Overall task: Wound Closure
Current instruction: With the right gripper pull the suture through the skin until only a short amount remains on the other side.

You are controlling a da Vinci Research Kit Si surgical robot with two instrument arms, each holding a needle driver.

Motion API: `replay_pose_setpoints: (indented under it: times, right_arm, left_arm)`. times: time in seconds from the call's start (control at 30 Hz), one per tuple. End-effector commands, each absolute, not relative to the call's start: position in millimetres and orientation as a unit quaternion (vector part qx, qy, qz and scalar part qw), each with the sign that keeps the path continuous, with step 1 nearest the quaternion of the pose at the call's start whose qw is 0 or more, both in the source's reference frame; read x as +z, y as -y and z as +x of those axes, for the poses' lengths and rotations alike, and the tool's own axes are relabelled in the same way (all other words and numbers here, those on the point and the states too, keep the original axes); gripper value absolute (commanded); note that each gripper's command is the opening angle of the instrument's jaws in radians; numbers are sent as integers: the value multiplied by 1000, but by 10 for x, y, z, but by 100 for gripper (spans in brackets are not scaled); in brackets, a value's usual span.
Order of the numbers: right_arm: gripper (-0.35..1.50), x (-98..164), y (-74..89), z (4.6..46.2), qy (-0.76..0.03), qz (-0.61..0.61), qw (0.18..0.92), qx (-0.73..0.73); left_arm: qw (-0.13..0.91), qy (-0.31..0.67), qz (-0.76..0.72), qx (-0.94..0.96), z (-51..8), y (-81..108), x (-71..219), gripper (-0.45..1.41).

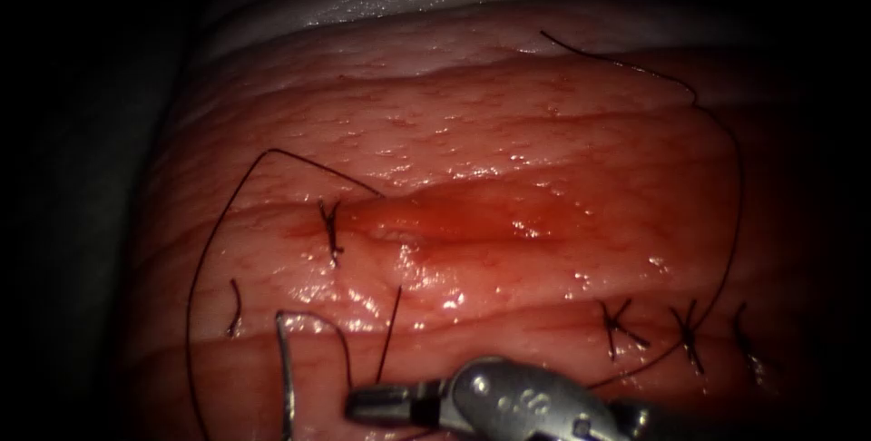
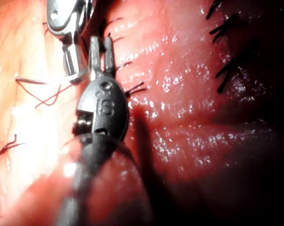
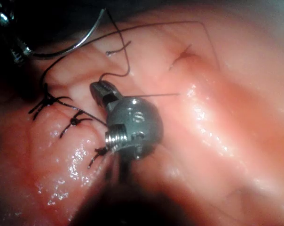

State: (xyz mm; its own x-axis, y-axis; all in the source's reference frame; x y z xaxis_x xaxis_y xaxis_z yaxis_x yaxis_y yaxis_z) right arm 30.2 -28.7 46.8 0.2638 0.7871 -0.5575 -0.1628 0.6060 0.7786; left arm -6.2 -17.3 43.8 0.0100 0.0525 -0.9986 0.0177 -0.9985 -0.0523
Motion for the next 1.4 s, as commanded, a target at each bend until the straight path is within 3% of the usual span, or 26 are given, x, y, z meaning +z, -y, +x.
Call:
replay_pose_setpoints:
  times: [0.03,0.07,0.1,0.13,0.17,0.2,0.23,0.27,0.4,0.67,0.73,0.87,0.9,0.93,0.97,1.0,1.2,1.4]
  right_arm:
    - [-35,466,294,314,-514,308,732,322]
    - [-35,466,291,315,-535,280,741,293]
    - [-23,468,284,314,-561,243,750,255]
    - [20,471,277,313,-568,231,749,251]
    - [20,471,277,313,-568,231,749,251]
    - [49,473,272,311,-569,215,755,245]
    - [114,483,251,305,-565,147,782,218]
    - [124,486,246,303,-563,132,788,213]
    - [128,499,223,291,-566,91,791,212]
    - [118,531,196,285,-558,56,799,217]
    - [129,551,191,293,-553,47,801,224]
    - [126,570,188,298,-541,44,810,223]
    - [118,574,189,298,-539,44,812,221]
    - [98,577,190,298,-537,47,814,217]
    - [-20,581,196,299,-528,64,823,198]
    - [-35,582,199,299,-509,96,827,218]
    - [-35,555,223,285,-462,169,818,298]
    - [-35,479,267,297,-471,181,813,289]
  left_arm:
    - [11,27,-712,702,-64,175,439,-45]
    - [13,26,-710,704,-63,174,438,-45]
    - [20,22,-706,707,-59,170,436,-45]
    - [25,19,-706,708,-56,167,435,-45]
    - [25,19,-706,708,-56,167,435,-45]
    - [30,16,-704,709,-52,164,434,-45]
    - [52,5,-697,715,-36,152,433,-45]
    - [61,1,-694,717,-29,146,433,-45]
    - [80,-6,-689,720,-11,129,434,-45]
    - [90,-12,-680,727,-10,121,449,-45]
    - [92,-13,-679,728,-11,119,454,-45]
    - [92,-13,-679,728,-11,117,457,-45]
    - [93,-12,-679,728,-11,116,457,-45]
    - [93,-12,-679,728,-11,115,457,-45]
    - [94,-12,-678,729,-11,114,457,-45]
    - [96,-12,-678,728,-10,112,457,-45]
    - [120,-23,-671,731,-5,87,479,-45]
    - [128,-35,-660,740,-15,90,504,-45]
